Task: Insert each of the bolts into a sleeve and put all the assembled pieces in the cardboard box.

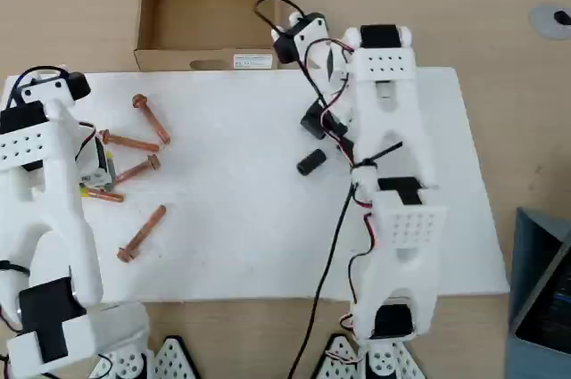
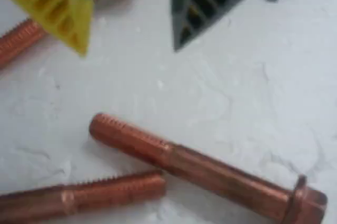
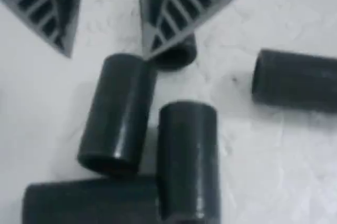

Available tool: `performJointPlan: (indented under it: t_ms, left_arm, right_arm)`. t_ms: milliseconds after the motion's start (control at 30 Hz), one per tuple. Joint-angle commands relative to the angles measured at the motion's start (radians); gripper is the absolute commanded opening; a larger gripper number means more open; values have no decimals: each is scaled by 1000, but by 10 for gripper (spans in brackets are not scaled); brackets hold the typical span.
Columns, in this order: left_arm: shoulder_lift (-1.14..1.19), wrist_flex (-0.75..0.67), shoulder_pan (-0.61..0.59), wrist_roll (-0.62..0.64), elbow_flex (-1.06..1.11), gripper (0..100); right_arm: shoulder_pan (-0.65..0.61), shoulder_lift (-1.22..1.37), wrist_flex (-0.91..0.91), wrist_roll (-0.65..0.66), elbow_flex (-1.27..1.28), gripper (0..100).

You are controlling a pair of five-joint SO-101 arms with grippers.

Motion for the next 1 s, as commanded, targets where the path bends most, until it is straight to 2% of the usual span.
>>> performJointPlan:
  t_ms: [0,500,967]
  left_arm:
    - [-5,3,2,-5,-43,122]
    - [-5,5,2,-5,-43,122]
    - [-5,6,0,-5,-43,122]
  right_arm:
    - [-13,25,25,9,-101,117]
    - [-48,97,60,2,-147,117]
    - [-42,143,21,3,-153,118]
